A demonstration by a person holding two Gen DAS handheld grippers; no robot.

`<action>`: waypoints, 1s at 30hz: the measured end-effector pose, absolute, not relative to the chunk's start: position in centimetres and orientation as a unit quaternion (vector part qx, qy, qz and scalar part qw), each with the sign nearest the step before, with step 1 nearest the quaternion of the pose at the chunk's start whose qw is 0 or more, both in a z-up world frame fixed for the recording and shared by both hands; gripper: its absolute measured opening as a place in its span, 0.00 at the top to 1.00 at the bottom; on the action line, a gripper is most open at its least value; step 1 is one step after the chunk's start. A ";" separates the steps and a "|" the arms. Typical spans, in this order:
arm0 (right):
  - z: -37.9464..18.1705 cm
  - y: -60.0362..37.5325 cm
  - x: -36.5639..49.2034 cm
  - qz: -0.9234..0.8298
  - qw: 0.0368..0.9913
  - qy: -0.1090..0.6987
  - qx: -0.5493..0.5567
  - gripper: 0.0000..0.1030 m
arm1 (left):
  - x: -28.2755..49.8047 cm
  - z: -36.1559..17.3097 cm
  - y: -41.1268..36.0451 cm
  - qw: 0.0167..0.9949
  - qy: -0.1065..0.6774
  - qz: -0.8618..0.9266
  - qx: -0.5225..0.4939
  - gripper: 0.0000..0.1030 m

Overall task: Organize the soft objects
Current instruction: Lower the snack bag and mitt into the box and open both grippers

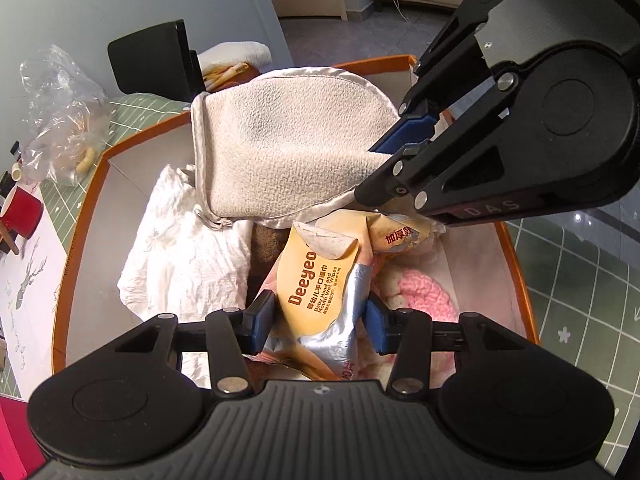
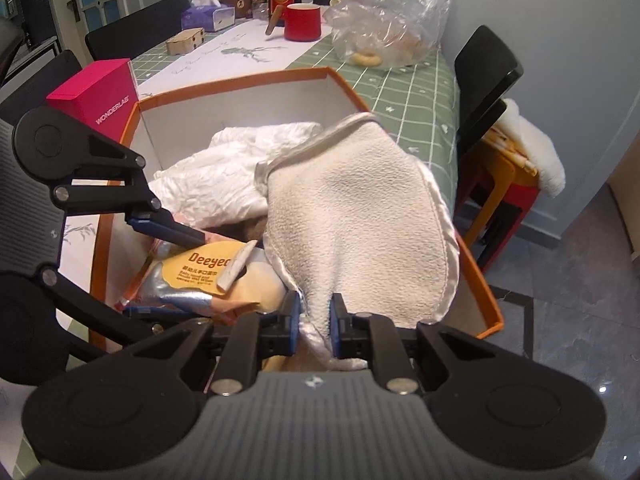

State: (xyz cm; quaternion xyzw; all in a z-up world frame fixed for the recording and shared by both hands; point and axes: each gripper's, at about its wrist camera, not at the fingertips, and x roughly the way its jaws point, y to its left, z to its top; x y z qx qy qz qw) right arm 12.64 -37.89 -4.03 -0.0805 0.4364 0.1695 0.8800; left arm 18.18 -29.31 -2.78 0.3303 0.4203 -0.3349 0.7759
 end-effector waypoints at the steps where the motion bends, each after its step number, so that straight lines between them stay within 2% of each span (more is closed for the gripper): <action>1: -4.0 -37.9 12.7 0.173 0.879 0.438 -0.077 0.87 | 18.2 -2.9 -29.3 0.775 0.421 -0.336 0.331 0.48; 18: -5.6 -37.0 14.8 0.207 0.832 0.506 -0.096 0.86 | 19.1 -4.3 -29.8 0.763 0.445 -0.331 0.333 0.48; 30: -6.0 -37.9 15.8 0.235 0.821 0.516 -0.065 0.83 | 18.8 -4.5 -29.9 0.760 0.450 -0.328 0.334 0.47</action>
